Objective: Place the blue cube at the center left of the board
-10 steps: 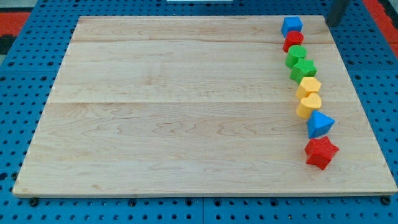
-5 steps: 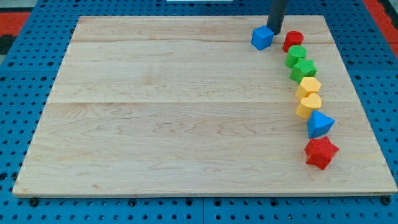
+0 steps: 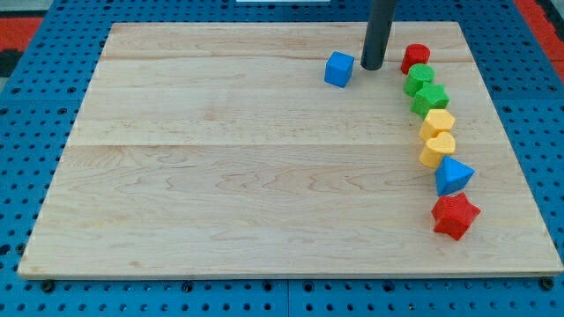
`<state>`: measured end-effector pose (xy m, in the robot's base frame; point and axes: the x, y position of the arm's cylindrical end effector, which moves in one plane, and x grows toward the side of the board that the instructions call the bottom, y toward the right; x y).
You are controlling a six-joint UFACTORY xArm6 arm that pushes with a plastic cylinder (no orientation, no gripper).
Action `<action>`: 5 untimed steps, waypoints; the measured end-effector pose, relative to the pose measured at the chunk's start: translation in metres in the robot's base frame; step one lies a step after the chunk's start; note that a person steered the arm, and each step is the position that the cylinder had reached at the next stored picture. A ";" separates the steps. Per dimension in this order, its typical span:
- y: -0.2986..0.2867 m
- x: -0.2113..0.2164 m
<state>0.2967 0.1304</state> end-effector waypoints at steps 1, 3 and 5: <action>-0.002 0.000; -0.055 0.001; -0.157 -0.015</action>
<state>0.2821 -0.0263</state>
